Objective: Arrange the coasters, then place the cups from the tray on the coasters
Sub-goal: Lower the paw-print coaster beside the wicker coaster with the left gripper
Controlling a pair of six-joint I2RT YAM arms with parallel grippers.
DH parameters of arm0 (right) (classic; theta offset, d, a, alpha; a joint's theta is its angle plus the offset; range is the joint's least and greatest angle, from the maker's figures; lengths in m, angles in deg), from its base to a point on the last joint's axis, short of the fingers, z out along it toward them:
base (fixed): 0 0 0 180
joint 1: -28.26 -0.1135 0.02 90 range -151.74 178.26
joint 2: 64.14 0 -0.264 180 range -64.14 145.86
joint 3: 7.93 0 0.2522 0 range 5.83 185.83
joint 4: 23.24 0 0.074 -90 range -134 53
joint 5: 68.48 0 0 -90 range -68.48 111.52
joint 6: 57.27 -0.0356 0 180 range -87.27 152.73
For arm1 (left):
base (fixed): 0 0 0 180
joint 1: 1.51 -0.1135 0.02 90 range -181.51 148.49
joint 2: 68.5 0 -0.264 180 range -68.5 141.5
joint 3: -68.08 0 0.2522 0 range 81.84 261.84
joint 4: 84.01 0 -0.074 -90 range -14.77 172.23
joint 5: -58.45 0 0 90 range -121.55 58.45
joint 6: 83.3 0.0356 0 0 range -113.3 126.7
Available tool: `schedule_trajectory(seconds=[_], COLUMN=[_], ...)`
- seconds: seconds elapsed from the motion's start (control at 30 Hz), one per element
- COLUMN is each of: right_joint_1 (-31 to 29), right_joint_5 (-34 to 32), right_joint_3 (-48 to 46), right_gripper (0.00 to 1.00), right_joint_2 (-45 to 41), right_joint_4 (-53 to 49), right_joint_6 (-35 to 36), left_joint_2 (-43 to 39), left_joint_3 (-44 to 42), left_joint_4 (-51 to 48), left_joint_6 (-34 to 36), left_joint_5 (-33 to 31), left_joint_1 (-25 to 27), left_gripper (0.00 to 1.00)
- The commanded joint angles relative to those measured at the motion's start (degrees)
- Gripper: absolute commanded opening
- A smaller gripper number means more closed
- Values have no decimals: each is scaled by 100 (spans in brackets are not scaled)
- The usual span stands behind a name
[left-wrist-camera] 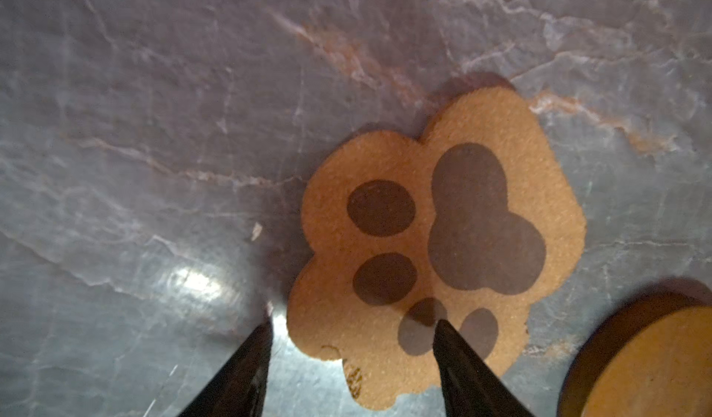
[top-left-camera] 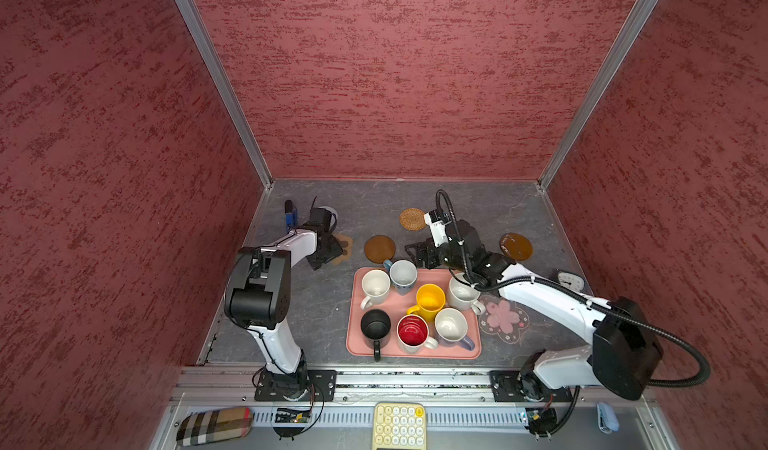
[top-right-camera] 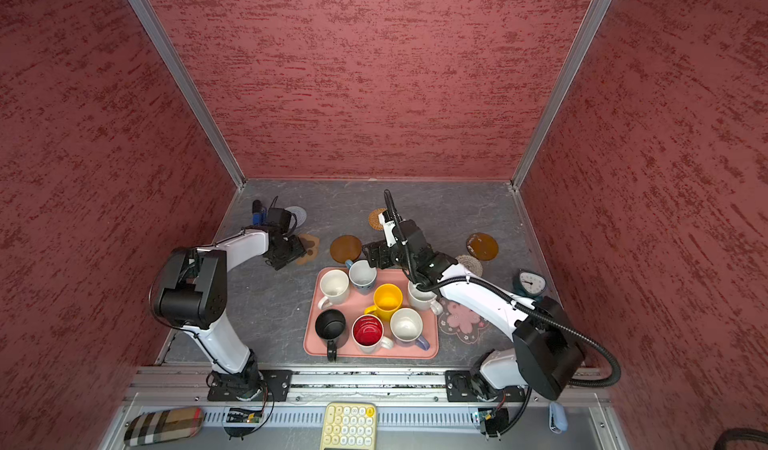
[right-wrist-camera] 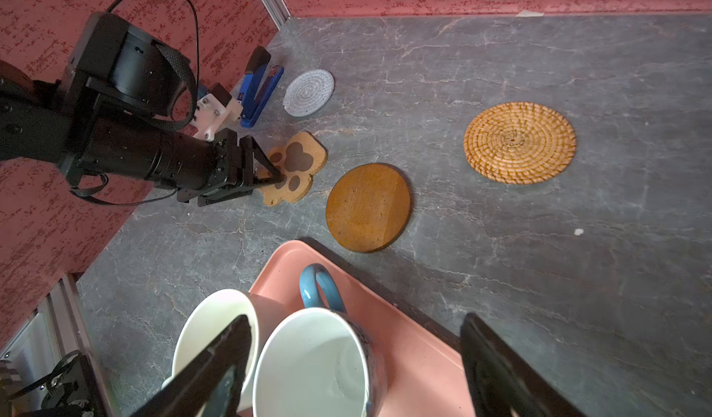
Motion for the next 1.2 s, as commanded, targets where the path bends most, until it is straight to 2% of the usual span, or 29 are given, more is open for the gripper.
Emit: schedule_trajectory(seconds=[0.0, 0.63, 0.87, 1.17], right_joint_1=[26, 162, 319, 466], right_joint_5=[-59, -154, -130, -88], right_joint_3=[198, 35, -53, -148], right_gripper=[86, 86, 86, 86], right_joint_2=[43, 272, 263, 229], right_joint_4=[28, 212, 279, 303], right_joint_6=[99, 118, 118, 119], left_joint_2=[335, 1810, 2423, 2891], left_joint_3=[131, 1701, 2625, 3319], left_joint_4=[184, 351, 92, -73], left_joint_6=[-53, -768, -783, -805], left_joint_5=[170, 421, 499, 588], left_joint_1=[68, 780, 1010, 1249], left_gripper=[66, 65, 65, 65])
